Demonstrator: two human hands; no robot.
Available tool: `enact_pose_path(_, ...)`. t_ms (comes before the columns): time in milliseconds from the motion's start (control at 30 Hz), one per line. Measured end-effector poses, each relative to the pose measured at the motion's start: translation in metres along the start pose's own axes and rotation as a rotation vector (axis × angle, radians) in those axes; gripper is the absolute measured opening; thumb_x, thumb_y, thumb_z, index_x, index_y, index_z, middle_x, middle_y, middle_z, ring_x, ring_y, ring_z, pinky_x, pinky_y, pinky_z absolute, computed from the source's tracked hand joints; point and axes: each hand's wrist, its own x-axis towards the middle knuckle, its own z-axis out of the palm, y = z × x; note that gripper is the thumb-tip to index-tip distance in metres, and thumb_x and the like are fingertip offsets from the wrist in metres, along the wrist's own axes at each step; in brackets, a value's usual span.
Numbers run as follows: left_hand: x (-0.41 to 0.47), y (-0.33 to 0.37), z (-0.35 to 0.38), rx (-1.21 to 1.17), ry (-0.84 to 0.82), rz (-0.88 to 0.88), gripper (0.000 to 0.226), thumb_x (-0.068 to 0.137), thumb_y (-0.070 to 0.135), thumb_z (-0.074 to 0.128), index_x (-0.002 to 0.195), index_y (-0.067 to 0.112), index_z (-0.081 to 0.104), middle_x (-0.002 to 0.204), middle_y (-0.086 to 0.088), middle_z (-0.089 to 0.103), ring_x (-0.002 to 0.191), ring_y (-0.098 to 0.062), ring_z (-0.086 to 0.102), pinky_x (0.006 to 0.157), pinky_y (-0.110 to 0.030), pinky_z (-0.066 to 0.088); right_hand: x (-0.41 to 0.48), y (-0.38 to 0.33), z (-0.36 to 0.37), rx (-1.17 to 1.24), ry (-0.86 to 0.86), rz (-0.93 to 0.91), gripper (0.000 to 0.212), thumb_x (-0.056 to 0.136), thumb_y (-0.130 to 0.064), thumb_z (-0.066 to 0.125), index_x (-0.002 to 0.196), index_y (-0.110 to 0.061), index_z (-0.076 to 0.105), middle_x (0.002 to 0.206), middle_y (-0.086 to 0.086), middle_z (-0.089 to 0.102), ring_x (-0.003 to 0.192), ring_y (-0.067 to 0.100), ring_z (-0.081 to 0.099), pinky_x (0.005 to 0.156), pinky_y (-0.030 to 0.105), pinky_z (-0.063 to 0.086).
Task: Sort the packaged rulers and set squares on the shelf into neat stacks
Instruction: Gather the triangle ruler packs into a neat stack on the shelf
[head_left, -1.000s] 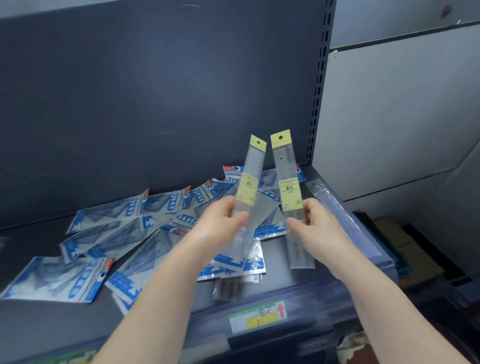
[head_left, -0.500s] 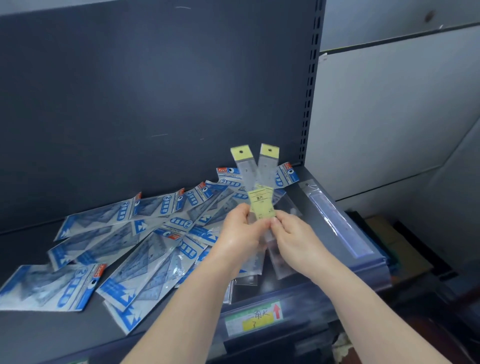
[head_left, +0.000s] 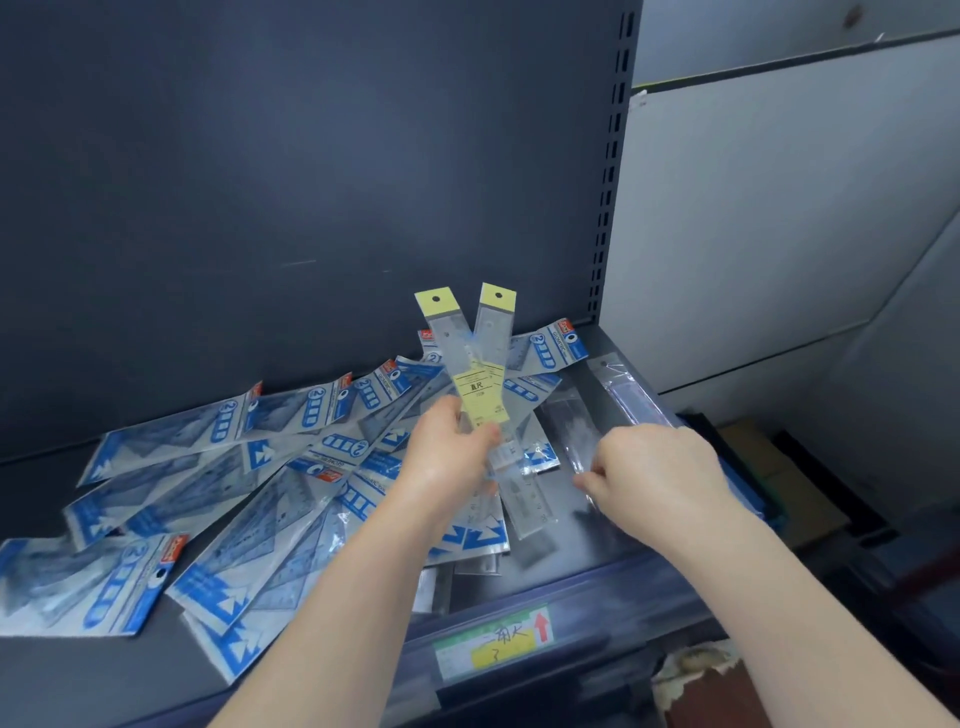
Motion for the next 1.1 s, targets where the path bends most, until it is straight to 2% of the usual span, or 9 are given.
enact_pose_path(100,0.003,0.001,0.008,0.007,-0.032,0.001,0.022,0.096,0.013,0.056,0.115,0.023,0.056,0.117,0.001,0.065,0.097,-0.021,0.067,0.069,-0.038,0.061,0.003,0.014,0.007,0.106,0.106,0.131,0.025,0.09,-0.042,0.055,0.106,-0.024,0.063,0.105,0.0,0.064,0.104,0.025,0.054,0.072,0.032,0.036)
enact_pose_path(167,0.005,0.002,0.013,0.029,-0.044,0.007,0.021,0.096,0.013,0.056,0.115,0.023,0.056,0.116,0.002,0.065,0.096,-0.02,0.067,0.067,-0.036,0.061,0.005,0.017,0.011,0.154,0.077,0.205,0.041,0.088,-0.053,0.056,0.116,-0.023,0.058,0.115,0.001,0.059,0.109,0.025,0.052,0.078,0.034,0.042)
enact_pose_path(267,0.01,0.003,0.019,0.044,-0.051,0.01,0.023,0.096,0.013,0.056,0.118,0.021,0.056,0.119,0.0,0.064,0.098,-0.022,0.066,0.071,-0.041,0.062,0.006,0.009,0.016,0.278,0.046,0.234,0.061,0.074,-0.065,0.064,0.116,-0.021,0.056,0.115,0.0,0.059,0.109,0.023,0.055,0.08,0.035,0.046)
enact_pose_path(367,0.014,0.001,0.022,0.05,-0.051,0.002,0.023,0.097,0.013,0.056,0.119,0.02,0.055,0.12,0.001,0.064,0.098,-0.021,0.066,0.07,-0.039,0.062,0.01,0.004,0.019,0.453,-0.026,0.212,0.057,0.071,-0.046,0.074,0.115,-0.017,0.054,0.108,0.001,0.062,0.101,0.024,0.06,0.08,0.035,0.052)
enact_pose_path(500,0.015,-0.003,0.022,0.071,-0.06,0.015,0.033,0.096,0.013,0.056,0.129,0.017,0.054,0.121,0.001,0.064,0.098,-0.02,0.066,0.066,-0.035,0.061,0.018,0.012,0.013,0.622,-0.187,0.219,0.048,0.071,-0.028,0.075,0.112,-0.009,0.058,0.1,0.005,0.066,0.092,0.023,0.063,0.079,0.038,0.055)
enact_pose_path(633,0.017,-0.002,0.02,0.063,-0.069,0.028,0.026,0.097,0.013,0.055,0.122,0.02,0.056,0.119,0.001,0.064,0.096,-0.019,0.066,0.063,-0.031,0.06,0.021,0.018,0.012,0.568,-0.078,0.235,0.022,0.086,-0.031,0.06,0.104,-0.018,0.063,0.107,0.004,0.067,0.102,0.028,0.06,0.081,0.032,0.048)
enact_pose_path(800,0.02,0.003,0.022,0.03,-0.069,0.039,0.019,0.097,0.011,0.056,0.111,0.023,0.058,0.117,0.0,0.064,0.098,-0.021,0.066,0.061,-0.031,0.06,0.023,0.046,0.011,0.426,0.02,0.421,0.024,0.092,-0.025,0.042,0.109,-0.013,0.054,0.114,0.009,0.06,0.105,0.033,0.056,0.077,0.037,0.041)
enact_pose_path(933,0.022,0.007,0.029,0.028,-0.083,0.042,0.022,0.096,0.011,0.056,0.115,0.022,0.057,0.117,0.001,0.065,0.099,-0.021,0.066,0.066,-0.036,0.062,0.024,0.043,0.023,0.252,0.019,0.424,0.037,0.094,-0.037,0.048,0.12,-0.011,0.051,0.123,0.009,0.047,0.117,0.029,0.043,0.088,0.04,0.041)
enact_pose_path(1100,0.021,0.011,0.03,0.031,-0.094,0.055,0.022,0.096,0.01,0.054,0.106,0.03,0.056,0.114,0.004,0.065,0.097,-0.02,0.067,0.061,-0.032,0.06,0.031,0.048,0.026,0.4,0.001,0.47,0.054,0.085,-0.041,0.066,0.121,-0.009,0.043,0.124,0.012,0.046,0.118,0.032,0.044,0.087,0.042,0.044)
